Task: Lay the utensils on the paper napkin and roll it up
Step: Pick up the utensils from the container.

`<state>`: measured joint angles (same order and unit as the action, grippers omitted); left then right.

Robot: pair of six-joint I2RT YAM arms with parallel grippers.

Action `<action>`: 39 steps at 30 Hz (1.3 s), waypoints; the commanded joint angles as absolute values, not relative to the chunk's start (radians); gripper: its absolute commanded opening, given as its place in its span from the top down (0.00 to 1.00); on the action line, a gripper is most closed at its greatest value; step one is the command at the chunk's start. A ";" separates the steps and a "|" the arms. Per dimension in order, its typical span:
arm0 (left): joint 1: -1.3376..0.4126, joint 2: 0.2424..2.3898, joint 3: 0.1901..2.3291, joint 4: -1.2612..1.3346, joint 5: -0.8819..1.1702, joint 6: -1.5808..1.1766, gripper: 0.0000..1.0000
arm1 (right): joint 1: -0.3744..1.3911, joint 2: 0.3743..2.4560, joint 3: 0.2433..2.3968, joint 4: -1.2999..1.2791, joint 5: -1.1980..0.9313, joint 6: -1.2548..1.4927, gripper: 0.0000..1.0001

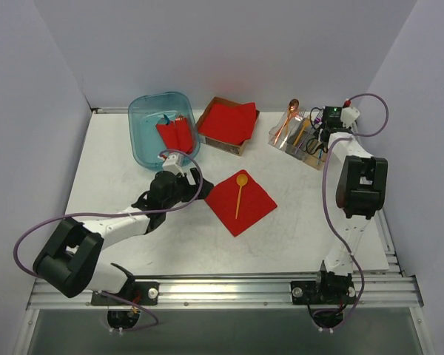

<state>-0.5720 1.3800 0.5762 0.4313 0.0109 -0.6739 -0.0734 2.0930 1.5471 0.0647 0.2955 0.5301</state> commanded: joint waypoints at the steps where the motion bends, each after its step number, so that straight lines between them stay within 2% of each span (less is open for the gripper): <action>1: -0.522 1.359 0.535 0.538 0.086 -0.716 0.06 | -0.078 2.120 1.572 0.107 0.284 0.535 0.61; 5: -0.479 1.362 0.505 0.607 0.141 -0.749 0.06 | -0.081 2.138 1.583 0.115 0.269 0.535 0.63; 13: -0.476 1.350 0.526 0.561 0.109 -0.727 0.06 | -0.094 2.174 1.606 0.133 0.236 0.535 0.65; 18: -0.476 1.353 0.537 0.543 0.107 -0.712 0.06 | -0.095 2.172 1.602 0.137 0.232 0.537 0.77; 20: -0.477 1.355 0.537 0.545 0.101 -0.709 0.06 | -0.095 2.163 1.594 0.141 0.230 0.537 0.78; 26: -0.479 1.351 0.541 0.523 0.086 -0.700 0.06 | -0.095 2.132 1.566 0.137 0.244 0.529 0.75; 33: -0.480 1.350 0.548 0.511 0.087 -0.693 0.06 | -0.097 2.102 1.559 0.121 0.261 0.528 0.80; 34: -0.480 1.350 0.548 0.511 0.090 -0.693 0.06 | -0.097 2.097 1.555 0.127 0.261 0.528 0.81; 35: -0.480 1.350 0.549 0.511 0.094 -0.692 0.06 | -0.097 2.097 1.554 0.127 0.261 0.525 0.89; 36: -0.480 1.353 0.551 0.508 0.095 -0.692 0.06 | -0.098 2.097 1.554 0.123 0.261 0.526 0.91; 38: -0.482 1.356 0.554 0.505 0.095 -0.690 0.06 | -0.098 2.095 1.555 0.117 0.262 0.526 0.89; 39: -0.482 1.358 0.555 0.505 0.094 -0.690 0.06 | -0.097 2.091 1.551 0.117 0.262 0.522 0.83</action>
<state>-0.4782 1.3727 0.5098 0.4969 0.0914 -0.7120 -0.0917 2.1662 1.5604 0.1204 0.2310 0.5278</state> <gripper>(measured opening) 0.938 0.140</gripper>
